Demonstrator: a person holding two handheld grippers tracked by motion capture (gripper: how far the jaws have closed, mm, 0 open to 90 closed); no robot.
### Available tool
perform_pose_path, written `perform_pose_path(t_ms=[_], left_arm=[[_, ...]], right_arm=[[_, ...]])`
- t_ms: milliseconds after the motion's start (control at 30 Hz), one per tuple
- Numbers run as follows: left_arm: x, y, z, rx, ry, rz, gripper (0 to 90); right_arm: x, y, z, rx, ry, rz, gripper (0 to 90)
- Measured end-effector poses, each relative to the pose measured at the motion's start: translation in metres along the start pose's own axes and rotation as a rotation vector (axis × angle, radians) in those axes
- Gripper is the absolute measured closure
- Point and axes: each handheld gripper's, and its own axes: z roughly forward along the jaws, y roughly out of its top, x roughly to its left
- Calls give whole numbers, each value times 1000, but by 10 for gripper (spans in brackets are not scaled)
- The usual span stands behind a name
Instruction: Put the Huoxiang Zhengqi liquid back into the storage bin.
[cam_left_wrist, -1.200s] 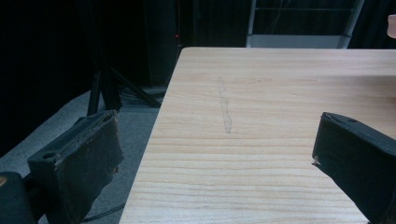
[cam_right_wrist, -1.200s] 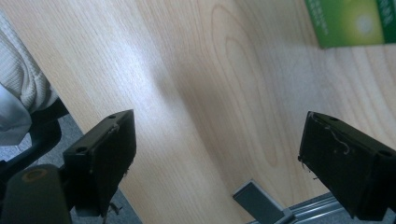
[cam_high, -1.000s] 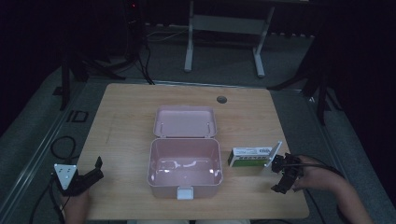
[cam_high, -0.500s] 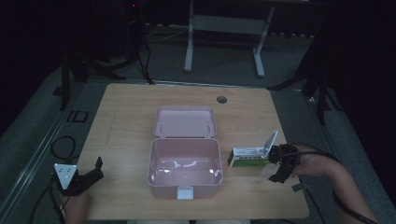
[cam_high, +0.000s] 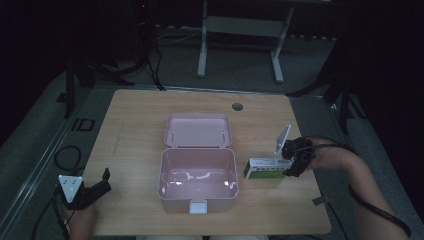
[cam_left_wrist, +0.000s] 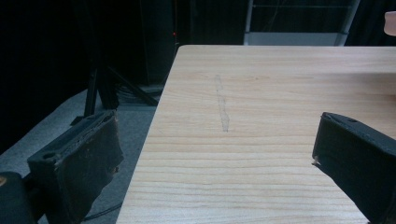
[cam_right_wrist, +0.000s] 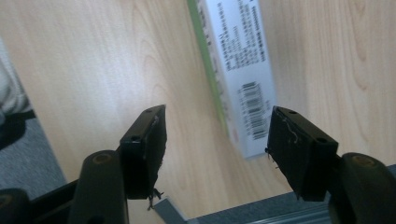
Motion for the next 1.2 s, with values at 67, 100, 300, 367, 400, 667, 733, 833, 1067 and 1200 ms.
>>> perform_pose_path(t_ms=[67, 100, 300, 367, 400, 667, 733, 833, 1067, 1200], left_arm=[[0, 0, 0, 1, -2, 0, 13], [0, 0, 0, 2, -2, 1, 13], [0, 0, 0, 4, -4, 2, 13], [0, 0, 0, 4, -5, 2, 13], [0, 0, 0, 4, -6, 2, 13], [0, 0, 0, 6, -11, 4, 13], [0, 0, 1, 6, -11, 4, 13], [0, 0, 1, 6, -13, 4, 13], [-1, 0, 1, 6, -10, 6, 14], [-1, 0, 1, 7, -10, 6, 13]], right_arm=[[-3, 4, 3, 11, 2, -11, 394], [-4, 7, 4, 14, 1, -20, 404], [-11, 23, 13, 32, -4, -60, 431], [-13, 29, 16, 32, -3, -72, 434], [-15, 31, 18, 34, -5, -80, 444], [-19, 47, 39, 88, 15, -132, 480], [-19, 49, 44, 96, 26, -145, 492], [-19, 51, 49, 97, 33, -164, 518], [-18, 53, 53, 105, 50, -188, 610], [-15, 55, 52, 130, 50, -202, 621]])
